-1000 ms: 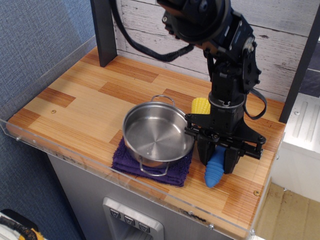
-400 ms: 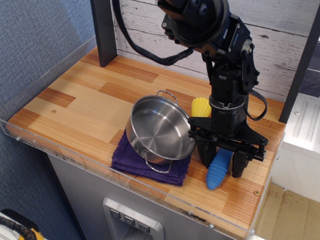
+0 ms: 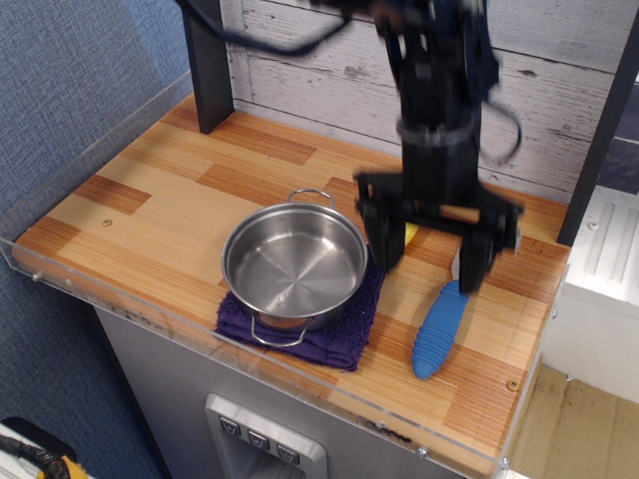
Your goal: Move the spatula and place it at the edge of the corner.
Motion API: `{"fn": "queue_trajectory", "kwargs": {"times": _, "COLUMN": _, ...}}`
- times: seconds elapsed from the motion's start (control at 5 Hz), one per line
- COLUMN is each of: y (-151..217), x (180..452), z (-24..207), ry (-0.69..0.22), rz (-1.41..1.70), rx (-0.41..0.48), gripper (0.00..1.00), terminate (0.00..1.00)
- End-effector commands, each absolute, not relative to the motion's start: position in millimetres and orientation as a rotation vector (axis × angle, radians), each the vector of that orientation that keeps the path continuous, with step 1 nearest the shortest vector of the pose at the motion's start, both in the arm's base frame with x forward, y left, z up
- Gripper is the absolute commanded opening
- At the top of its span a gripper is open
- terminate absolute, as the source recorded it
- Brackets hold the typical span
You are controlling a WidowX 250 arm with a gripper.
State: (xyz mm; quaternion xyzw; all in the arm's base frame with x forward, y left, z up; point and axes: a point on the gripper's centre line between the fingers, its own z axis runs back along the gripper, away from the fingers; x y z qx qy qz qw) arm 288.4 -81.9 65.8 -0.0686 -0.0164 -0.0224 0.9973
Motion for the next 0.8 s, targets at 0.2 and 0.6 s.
{"fn": "queue_trajectory", "kwargs": {"times": 0.2, "y": -31.4, "x": 298.0, "z": 166.1, "ry": -0.129, "rz": -0.039, "rx": -0.151, "gripper": 1.0, "terminate": 0.0}}
{"fn": "queue_trajectory", "kwargs": {"times": 0.6, "y": 18.0, "x": 299.9, "z": 190.9, "ry": -0.103, "rz": 0.016, "rx": -0.012, "gripper": 1.0, "terminate": 1.0}}
